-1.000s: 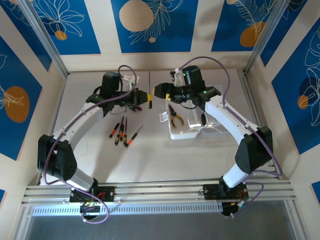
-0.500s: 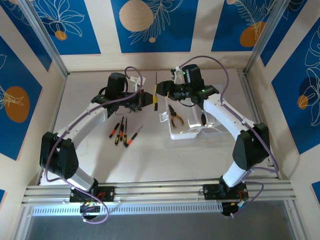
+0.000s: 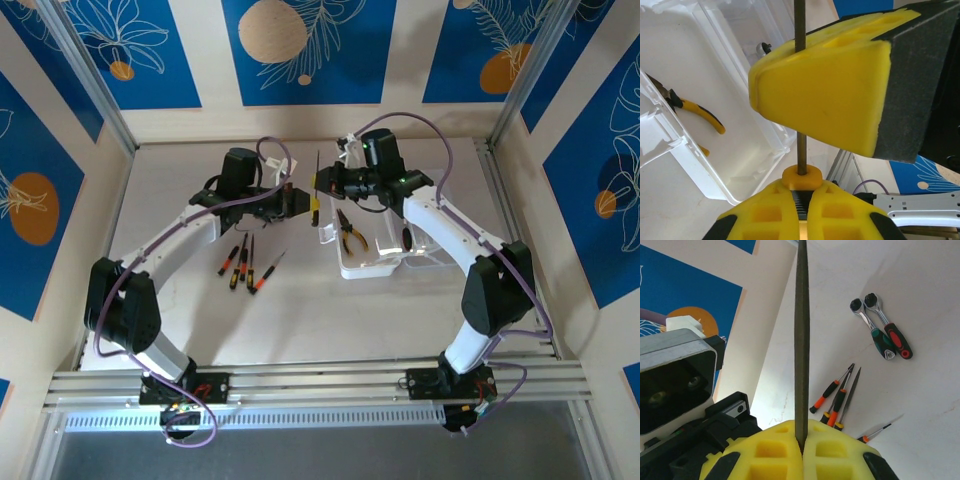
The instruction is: Pack the tool kit
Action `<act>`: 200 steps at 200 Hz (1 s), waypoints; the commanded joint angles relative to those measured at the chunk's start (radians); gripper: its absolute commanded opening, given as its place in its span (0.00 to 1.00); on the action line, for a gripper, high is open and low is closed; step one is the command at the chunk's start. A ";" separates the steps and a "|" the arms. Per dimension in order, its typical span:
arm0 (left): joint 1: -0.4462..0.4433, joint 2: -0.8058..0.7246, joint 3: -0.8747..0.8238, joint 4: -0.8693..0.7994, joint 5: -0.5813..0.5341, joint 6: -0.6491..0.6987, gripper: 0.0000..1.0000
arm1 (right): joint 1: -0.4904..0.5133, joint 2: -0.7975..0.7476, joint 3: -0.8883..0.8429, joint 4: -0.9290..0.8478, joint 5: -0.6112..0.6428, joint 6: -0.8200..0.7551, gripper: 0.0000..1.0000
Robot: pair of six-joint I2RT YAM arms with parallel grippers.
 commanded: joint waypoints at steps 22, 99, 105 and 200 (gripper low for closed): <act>0.050 -0.016 0.139 -0.337 -0.202 0.178 0.87 | -0.081 -0.079 0.043 -0.239 0.092 -0.149 0.00; 0.240 -0.081 0.068 -0.639 -0.671 0.381 1.00 | -0.307 -0.059 0.223 -0.823 0.544 -0.519 0.00; 0.243 -0.080 0.058 -0.642 -0.681 0.388 1.00 | -0.315 -0.053 0.224 -0.833 0.563 -0.527 0.00; 0.251 -0.013 -0.038 -0.589 -0.650 0.422 0.98 | -0.311 0.108 0.214 -0.834 0.793 -0.622 0.00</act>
